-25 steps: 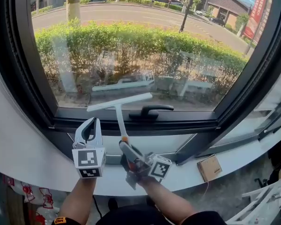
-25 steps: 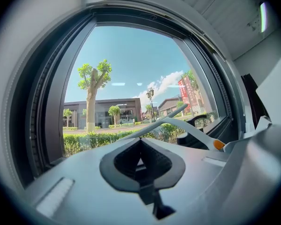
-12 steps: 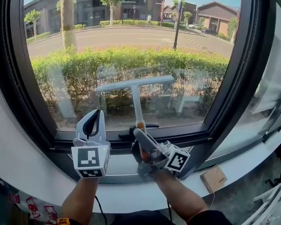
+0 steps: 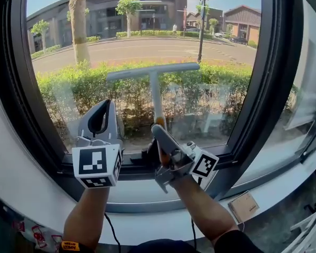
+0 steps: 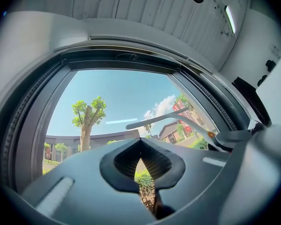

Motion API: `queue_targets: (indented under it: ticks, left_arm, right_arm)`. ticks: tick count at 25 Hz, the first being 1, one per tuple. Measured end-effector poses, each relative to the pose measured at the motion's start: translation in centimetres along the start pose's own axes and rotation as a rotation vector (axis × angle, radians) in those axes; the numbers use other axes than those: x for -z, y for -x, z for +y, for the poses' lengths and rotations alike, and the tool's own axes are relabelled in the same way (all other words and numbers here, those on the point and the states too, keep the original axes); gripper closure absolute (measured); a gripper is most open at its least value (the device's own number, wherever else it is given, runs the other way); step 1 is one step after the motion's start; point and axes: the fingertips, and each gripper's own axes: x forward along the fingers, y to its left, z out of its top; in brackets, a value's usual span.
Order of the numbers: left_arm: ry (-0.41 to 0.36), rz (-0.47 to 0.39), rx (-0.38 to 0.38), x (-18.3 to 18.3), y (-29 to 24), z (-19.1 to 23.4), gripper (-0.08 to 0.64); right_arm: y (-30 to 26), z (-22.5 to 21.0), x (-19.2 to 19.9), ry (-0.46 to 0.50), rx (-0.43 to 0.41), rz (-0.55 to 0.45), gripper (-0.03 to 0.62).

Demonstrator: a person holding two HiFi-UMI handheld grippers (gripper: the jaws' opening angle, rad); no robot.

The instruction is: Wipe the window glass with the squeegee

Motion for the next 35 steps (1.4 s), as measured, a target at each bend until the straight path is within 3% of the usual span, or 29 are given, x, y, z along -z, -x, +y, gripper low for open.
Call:
queue_targets:
  ticks: [7, 17, 22, 35]
  left_arm:
    - [-0.004, -0.021, -0.012, -1.6, -0.8, 0.7, 0.543]
    - [0.005, 0.017, 0.014, 0.7, -0.9, -0.3, 0.543]
    - [-0.007, 0.069, 0.039, 3.9, -0.7, -1.4, 0.543]
    - [0.047, 0.246, 0.116, 13.0, 2.8, -6.1, 0.543]
  right_arm:
    - [-0.8, -0.2, -1.1, -0.018, -0.009, -0.014, 0.549]
    - [0.0, -0.8, -0.4, -0.056, -0.008, -0.011, 0.548]
    - [1.4, -1.5, 0.6, -0.072, 0.014, -0.010, 0.548]
    - [8.8, -3.3, 4.7, -0.147, 0.126, -0.025, 0.548]
